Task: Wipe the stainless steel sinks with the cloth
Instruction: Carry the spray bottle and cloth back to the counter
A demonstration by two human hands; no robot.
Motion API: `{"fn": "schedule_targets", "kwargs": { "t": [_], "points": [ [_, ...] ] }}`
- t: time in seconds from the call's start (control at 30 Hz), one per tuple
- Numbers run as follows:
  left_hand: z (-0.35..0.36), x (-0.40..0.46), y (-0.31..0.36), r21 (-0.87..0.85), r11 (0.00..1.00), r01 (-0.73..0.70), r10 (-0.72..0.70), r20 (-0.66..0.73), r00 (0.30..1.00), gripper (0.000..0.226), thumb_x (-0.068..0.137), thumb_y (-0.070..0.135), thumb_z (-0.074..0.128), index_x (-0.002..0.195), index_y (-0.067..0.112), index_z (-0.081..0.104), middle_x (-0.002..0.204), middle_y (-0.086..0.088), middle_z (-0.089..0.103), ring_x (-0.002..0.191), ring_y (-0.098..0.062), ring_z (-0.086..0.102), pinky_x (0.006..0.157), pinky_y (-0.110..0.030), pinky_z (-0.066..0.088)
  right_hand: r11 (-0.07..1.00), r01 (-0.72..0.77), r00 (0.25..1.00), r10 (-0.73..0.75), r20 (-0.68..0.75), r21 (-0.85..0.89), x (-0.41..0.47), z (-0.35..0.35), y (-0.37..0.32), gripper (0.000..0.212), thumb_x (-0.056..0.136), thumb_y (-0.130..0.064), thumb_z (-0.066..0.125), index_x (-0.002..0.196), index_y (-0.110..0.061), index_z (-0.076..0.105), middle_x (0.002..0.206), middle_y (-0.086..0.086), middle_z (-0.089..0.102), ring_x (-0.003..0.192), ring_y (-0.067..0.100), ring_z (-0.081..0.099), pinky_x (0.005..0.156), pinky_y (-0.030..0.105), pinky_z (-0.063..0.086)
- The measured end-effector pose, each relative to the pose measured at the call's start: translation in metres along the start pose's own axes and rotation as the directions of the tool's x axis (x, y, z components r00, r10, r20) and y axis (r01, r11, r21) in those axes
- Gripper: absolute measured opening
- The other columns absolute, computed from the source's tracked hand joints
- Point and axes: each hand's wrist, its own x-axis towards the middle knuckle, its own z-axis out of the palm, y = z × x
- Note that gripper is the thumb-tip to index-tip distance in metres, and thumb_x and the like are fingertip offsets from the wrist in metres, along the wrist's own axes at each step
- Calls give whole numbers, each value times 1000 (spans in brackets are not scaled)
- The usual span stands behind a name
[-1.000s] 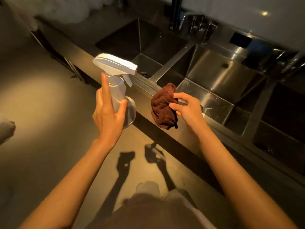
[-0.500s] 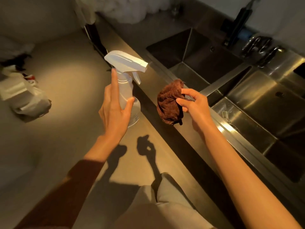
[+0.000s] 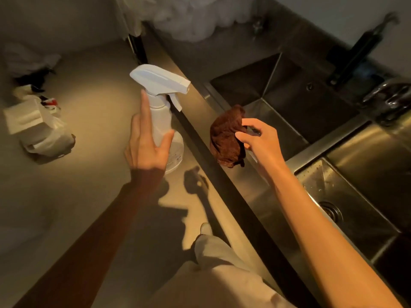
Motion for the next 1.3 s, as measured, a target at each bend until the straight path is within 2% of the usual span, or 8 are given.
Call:
{"fn": "schedule_targets", "kwargs": {
  "t": [0.2,0.37,0.47,0.63,0.77,1.0,1.13,1.3],
  "points": [
    [39,63,10,58,997,-50,54,-72,996,79,84,20,66,150,18,22,119,-14,56,95,-30,59,74,-42,55,999,-15,1000,14,18,47,74,3,-10,29,85,-2,65,110,-17,66,113,0,64,100,12,63,87,28,55],
    [62,105,-4,69,998,-1,4,-38,999,83,86,29,64,152,20,14,126,-13,52,104,-27,57,79,-32,44,996,-36,998,31,54,86,121,11,-18,32,83,-2,67,102,-27,66,117,4,65,110,20,62,95,39,54],
    [72,126,-16,69,998,12,-11,-24,1000,84,88,34,62,152,26,8,131,-10,50,111,-26,55,83,-32,42,993,-56,996,47,81,107,143,20,-21,32,83,-2,67,104,-27,67,114,0,65,107,16,63,89,32,57],
    [85,161,-42,68,997,-19,20,-18,1000,82,90,34,61,150,31,5,134,-6,48,113,-19,52,83,-30,41,984,-49,995,33,93,170,172,46,-29,32,84,0,66,99,-28,67,97,-15,64,82,-7,67,63,10,53],
    [87,195,-66,30,999,-21,21,7,1000,85,89,35,63,150,33,4,132,-5,48,113,-16,51,84,-30,42,981,-57,995,41,89,185,194,74,-36,33,85,-1,65,96,-33,66,102,-12,65,95,1,64,66,11,54],
    [78,270,-113,-31,996,-86,88,79,993,88,88,31,64,151,35,3,128,-5,49,111,-19,52,82,-32,42,964,-43,998,52,-26,261,233,136,-59,32,87,-4,63,95,-35,64,112,-10,61,107,9,59,82,25,56],
    [75,313,-132,-81,986,-143,152,123,981,85,89,31,63,150,34,3,131,-8,49,111,-18,52,83,-30,41,950,1,993,36,-113,312,250,164,-72,31,88,-3,62,94,-34,65,98,-18,61,83,-4,66,58,10,52],
    [83,352,-148,-126,972,-200,221,189,957,83,88,28,63,153,22,11,131,-7,49,104,-1,39,79,-26,38,940,3,976,71,-205,342,262,177,-76,32,87,-4,62,91,-35,67,99,-18,60,88,6,66,60,16,56]
  ]
}}
